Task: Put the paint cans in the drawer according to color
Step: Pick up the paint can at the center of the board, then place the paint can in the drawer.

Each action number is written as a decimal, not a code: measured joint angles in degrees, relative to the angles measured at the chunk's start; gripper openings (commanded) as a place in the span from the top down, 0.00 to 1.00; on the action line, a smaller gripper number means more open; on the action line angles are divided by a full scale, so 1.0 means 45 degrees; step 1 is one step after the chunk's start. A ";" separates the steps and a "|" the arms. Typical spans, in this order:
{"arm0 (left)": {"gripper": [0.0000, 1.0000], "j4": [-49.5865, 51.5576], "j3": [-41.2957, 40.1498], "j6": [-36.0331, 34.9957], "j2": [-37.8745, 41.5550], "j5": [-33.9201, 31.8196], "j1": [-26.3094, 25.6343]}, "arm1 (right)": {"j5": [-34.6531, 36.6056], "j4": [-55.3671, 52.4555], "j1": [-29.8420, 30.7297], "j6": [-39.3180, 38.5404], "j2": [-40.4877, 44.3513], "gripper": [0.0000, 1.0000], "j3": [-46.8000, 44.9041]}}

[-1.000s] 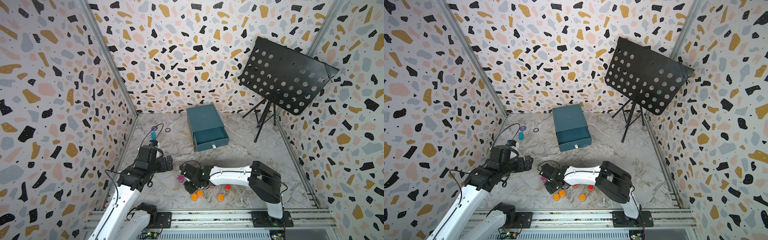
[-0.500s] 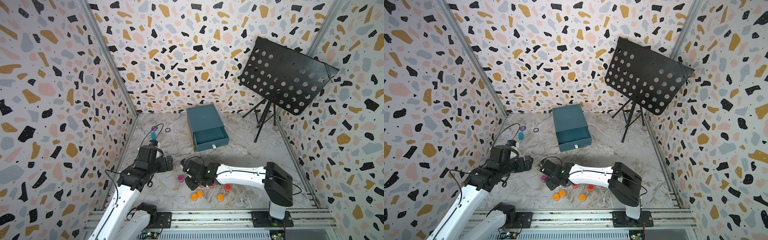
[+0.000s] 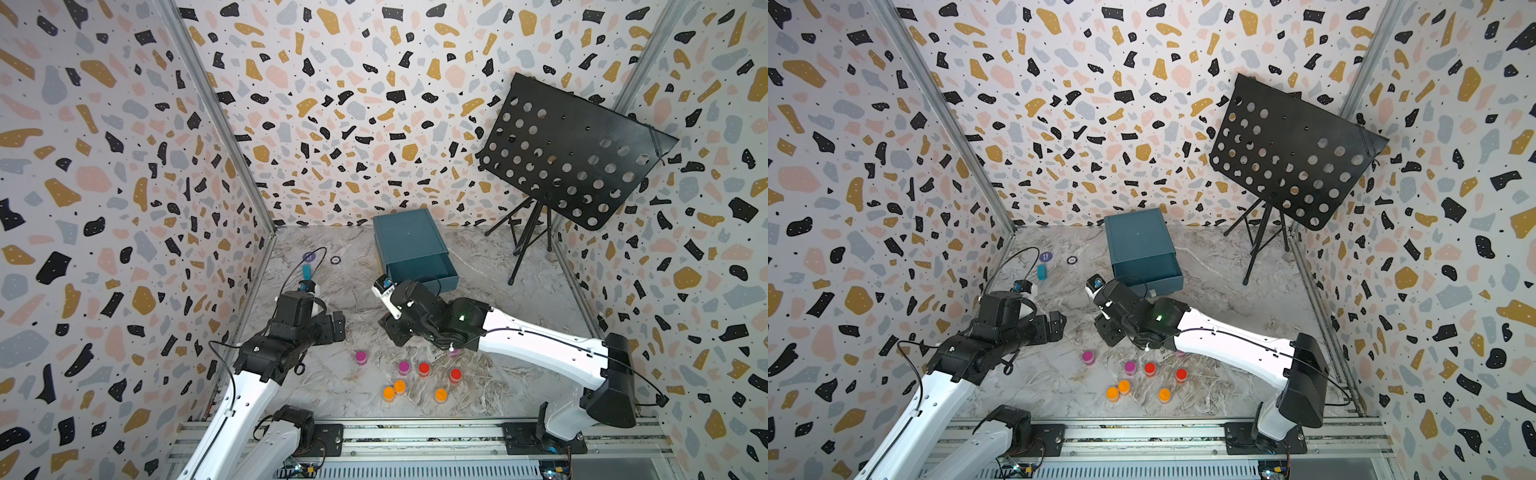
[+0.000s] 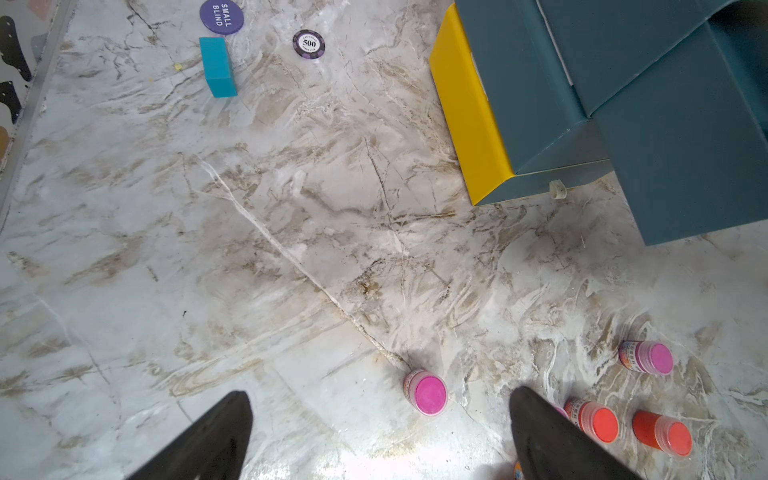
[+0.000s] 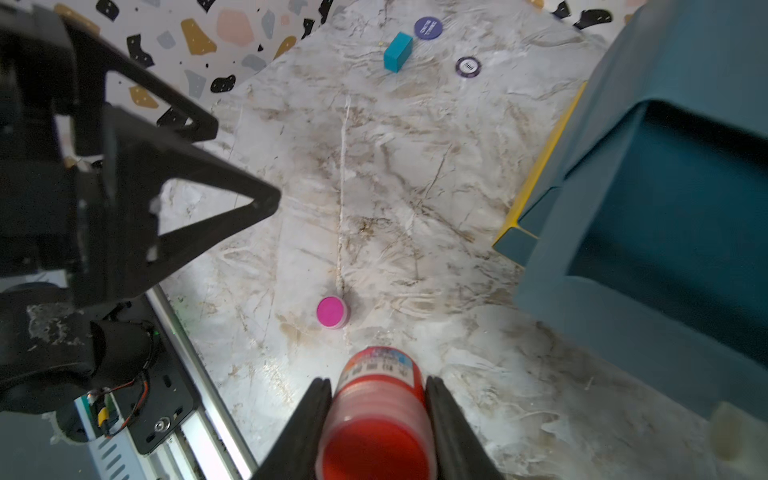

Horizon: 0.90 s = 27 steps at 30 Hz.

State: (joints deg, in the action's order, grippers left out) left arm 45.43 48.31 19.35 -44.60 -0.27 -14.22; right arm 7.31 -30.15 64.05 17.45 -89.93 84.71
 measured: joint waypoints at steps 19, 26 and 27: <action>0.00 0.0000 0.0000 0.0000 0.0291 0.0044 0.0005 | -0.1273 -0.2006 -0.2982 -0.0510 -0.0845 0.68 0.3672; 0.00 0.0005 0.0000 -0.0005 0.0355 0.0063 0.0005 | -0.1773 -0.2992 -0.3575 -0.0510 -0.2725 0.69 0.5353; 0.00 0.0005 0.0000 -0.0005 0.0355 0.0063 0.0005 | -0.1846 -0.3172 -0.3643 -0.0510 -0.2948 0.69 0.5484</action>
State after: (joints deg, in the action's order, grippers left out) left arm 45.45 48.31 19.33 -43.00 0.01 -14.20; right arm -0.99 -44.42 47.66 15.16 -103.20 109.38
